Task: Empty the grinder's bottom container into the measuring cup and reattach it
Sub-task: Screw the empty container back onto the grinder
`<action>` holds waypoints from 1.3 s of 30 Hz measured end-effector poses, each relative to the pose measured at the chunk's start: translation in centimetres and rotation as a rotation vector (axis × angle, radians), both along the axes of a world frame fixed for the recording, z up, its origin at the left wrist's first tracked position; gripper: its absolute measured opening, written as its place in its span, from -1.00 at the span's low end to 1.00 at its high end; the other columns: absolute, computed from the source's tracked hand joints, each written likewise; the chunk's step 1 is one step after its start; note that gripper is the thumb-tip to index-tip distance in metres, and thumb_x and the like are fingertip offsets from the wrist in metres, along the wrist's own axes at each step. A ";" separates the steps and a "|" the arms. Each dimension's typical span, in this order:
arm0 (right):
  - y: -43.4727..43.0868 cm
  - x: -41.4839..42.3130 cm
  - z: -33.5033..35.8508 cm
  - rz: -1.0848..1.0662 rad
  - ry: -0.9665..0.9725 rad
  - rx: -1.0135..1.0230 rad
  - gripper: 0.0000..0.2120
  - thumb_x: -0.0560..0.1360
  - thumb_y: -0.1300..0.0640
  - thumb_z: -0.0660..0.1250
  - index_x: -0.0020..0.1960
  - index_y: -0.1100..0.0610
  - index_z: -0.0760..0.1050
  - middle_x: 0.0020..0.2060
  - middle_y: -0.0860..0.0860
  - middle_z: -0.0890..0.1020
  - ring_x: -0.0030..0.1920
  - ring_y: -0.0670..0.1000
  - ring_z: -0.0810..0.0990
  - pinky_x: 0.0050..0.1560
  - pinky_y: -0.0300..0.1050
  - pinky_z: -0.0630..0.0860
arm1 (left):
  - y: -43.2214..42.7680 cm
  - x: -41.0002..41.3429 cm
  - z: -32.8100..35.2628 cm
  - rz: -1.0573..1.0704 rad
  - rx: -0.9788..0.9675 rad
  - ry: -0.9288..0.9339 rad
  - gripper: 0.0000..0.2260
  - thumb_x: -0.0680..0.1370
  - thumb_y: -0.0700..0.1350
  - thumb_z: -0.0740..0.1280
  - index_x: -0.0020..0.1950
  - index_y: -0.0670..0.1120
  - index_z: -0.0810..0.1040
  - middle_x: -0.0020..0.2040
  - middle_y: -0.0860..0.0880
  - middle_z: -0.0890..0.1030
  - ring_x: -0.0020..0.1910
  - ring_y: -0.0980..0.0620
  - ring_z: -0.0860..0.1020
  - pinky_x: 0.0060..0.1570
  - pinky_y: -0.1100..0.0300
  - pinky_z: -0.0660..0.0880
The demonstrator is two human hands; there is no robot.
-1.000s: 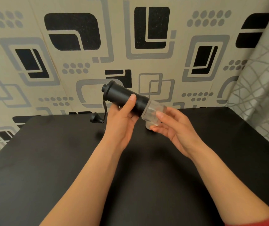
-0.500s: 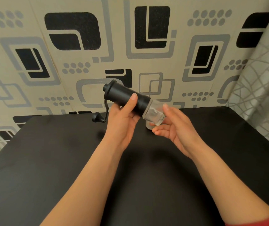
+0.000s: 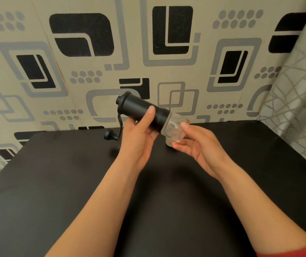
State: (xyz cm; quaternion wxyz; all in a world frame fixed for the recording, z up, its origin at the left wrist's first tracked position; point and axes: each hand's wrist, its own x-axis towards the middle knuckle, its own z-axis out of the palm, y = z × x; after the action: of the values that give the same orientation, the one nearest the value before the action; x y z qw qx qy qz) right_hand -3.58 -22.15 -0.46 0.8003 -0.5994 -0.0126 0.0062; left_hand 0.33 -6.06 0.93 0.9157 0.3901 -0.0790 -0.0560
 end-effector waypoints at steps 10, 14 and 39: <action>0.0 0.1 -0.1 -0.013 -0.031 0.034 -0.56 0.45 -0.18 0.37 0.21 0.07 0.53 0.14 0.40 0.59 -0.11 0.15 0.71 -0.21 -0.14 0.65 | -0.2 -0.1 0.1 -0.008 -0.004 -0.018 -0.52 0.44 -0.16 0.41 0.33 -0.22 0.40 0.18 -0.21 0.61 0.18 -0.13 0.62 0.20 -0.07 0.53; -0.1 0.1 -0.2 0.023 -0.041 0.060 -0.58 0.46 -0.09 0.42 0.22 0.12 0.53 0.13 0.27 0.62 -0.08 0.11 0.71 -0.14 -0.13 0.65 | 0.0 0.1 0.0 -0.005 -0.004 -0.018 -0.58 0.50 -0.19 0.39 0.33 -0.23 0.40 0.17 -0.21 0.61 0.18 -0.13 0.62 0.19 -0.06 0.54; 0.1 -0.1 -0.1 0.045 -0.035 0.063 -0.42 0.45 -0.05 0.41 0.36 0.20 0.41 0.22 0.28 0.58 0.04 0.22 0.71 -0.05 -0.08 0.66 | 0.0 0.0 0.1 0.001 0.016 -0.021 -0.55 0.48 -0.17 0.40 0.33 -0.23 0.40 0.25 -0.25 0.57 0.20 -0.15 0.61 0.21 -0.07 0.53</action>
State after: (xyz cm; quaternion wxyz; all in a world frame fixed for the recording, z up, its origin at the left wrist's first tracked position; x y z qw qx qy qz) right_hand -3.63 -22.07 -0.56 0.8180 -0.5737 -0.0404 0.0134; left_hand 0.32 -6.04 0.98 0.9117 0.3979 -0.0877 -0.0523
